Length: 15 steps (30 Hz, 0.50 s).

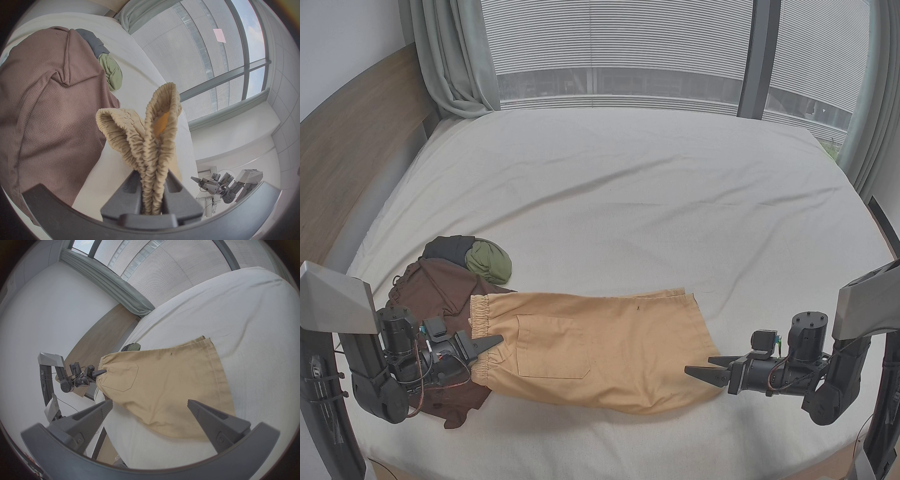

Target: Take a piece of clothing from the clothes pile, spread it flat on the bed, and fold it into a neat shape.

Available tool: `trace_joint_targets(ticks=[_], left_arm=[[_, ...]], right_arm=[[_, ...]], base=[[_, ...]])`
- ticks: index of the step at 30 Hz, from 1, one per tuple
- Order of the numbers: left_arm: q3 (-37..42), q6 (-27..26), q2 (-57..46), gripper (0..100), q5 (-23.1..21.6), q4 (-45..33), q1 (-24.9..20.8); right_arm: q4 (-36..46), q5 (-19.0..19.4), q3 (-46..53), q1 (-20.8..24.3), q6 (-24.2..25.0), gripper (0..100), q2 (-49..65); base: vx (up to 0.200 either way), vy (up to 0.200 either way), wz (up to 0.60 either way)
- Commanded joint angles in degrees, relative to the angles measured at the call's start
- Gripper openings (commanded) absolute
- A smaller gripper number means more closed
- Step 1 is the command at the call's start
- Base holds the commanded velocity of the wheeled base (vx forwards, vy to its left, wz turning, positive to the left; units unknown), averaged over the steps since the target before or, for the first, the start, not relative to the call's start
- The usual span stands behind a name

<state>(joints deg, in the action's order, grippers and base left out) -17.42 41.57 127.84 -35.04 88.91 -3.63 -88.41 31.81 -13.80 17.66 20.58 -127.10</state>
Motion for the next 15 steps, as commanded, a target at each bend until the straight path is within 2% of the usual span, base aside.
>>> trace_joint_targets(ticks=[1,7,15], left_arm=[[-0.16,0.0,-0.49,0,-0.03,0.04,0.21],[-1.65,0.88,-1.28,0,0.32,-0.05,-2.7],[-4.55,6.15,-4.53,0,0.76,-0.14,-8.41]], right_arm=[[-0.01,0.01,0.0,0.0,-0.01,100,-0.08],[-0.01,0.01,-0.09,0.0,-0.01,100,0.01],[-0.01,0.01,-0.09,-0.09,-0.01,100,0.01]], base=[[0.0,0.0,0.0],[0.0,0.0,0.0],[0.0,0.0,0.0]])
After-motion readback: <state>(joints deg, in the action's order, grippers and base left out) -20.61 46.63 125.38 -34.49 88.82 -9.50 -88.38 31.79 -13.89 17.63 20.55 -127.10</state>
